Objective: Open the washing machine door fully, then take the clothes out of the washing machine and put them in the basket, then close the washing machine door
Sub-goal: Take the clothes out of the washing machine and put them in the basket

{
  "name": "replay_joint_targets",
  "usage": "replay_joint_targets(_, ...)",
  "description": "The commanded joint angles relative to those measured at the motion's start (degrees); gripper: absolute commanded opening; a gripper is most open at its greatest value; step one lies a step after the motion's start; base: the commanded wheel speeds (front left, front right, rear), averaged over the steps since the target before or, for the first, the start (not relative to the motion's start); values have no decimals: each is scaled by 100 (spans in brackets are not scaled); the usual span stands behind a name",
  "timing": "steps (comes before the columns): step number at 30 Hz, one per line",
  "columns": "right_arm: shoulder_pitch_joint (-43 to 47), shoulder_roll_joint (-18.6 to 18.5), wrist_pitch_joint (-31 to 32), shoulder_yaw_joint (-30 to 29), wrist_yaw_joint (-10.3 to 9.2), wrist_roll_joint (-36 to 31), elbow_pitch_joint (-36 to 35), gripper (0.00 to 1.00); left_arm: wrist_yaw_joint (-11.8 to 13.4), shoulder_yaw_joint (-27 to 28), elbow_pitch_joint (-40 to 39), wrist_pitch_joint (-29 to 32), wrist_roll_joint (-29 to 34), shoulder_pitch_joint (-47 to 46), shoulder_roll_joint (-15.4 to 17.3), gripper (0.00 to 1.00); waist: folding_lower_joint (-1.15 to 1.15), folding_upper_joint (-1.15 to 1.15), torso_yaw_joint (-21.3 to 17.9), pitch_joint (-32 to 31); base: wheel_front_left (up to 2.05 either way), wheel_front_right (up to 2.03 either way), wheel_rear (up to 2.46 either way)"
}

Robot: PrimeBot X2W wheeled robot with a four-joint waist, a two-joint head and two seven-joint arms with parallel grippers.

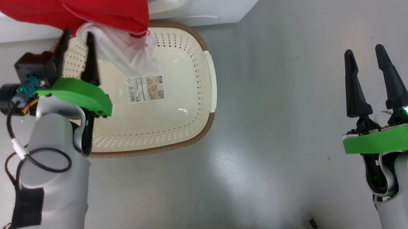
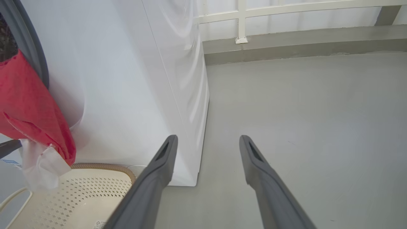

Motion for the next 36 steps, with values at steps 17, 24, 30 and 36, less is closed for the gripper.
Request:
replay_joint_targets(17,169,11,-35,19,37,-180,-127,100,-37,7,-1781,-29,-161,1194,83,100,0,0,304,-303,0,0,0)
replay_joint_targets(24,228,1,-35,5,37,-186,-115,100,-38,263,-2451,-29,-191,1673,80,100,0,0,337,-417,0,0,0)
replay_joint_targets(30,312,-1,-35,-27,37,-183,-121,100,-38,381,-3111,-29,-250,2265,78,100,0,0,367,-510,0,0,0)
replay_joint_targets(36,408,-28,-35,-60,37,-169,-128,100,-36,549,-3733,-29,-293,2875,77,100,0,0,377,-579,0,0,0)
